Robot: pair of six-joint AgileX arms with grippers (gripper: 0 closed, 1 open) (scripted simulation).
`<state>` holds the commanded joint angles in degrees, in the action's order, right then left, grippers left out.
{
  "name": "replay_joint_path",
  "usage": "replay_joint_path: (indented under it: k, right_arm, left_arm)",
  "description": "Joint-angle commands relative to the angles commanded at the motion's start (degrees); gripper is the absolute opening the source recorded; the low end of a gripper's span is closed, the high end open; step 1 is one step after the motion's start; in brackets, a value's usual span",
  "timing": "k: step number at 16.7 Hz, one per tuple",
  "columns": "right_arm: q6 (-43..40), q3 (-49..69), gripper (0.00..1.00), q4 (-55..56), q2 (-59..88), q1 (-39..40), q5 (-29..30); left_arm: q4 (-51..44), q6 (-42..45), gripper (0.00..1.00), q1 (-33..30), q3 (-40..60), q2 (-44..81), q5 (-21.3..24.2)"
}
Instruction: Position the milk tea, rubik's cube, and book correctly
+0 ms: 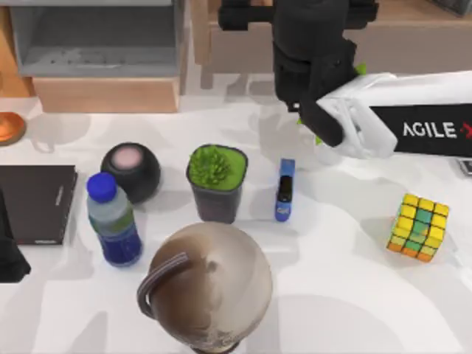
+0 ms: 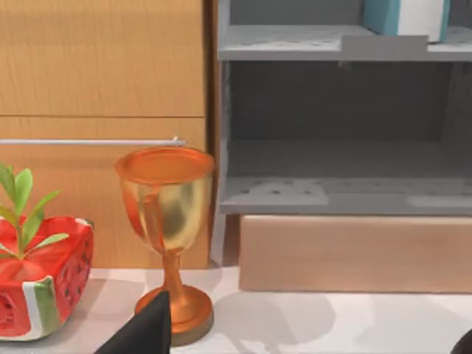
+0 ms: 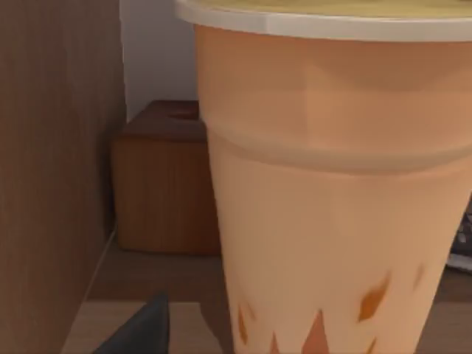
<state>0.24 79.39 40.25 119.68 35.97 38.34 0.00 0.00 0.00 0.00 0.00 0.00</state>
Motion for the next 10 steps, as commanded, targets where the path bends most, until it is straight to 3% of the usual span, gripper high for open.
replay_joint_path:
  k: [6,10]
  right_arm:
    - [-0.01,10.75,1.0,-10.42,0.96,-2.59,-2.7]
    - [-0.07,19.19,1.0,-10.12,9.77,-4.8,-4.37]
  left_arm:
    - [0.0,0.0,1.0,0.0,0.0,0.0,0.0]
    - [0.0,0.0,1.0,0.0,0.0,0.0,0.0]
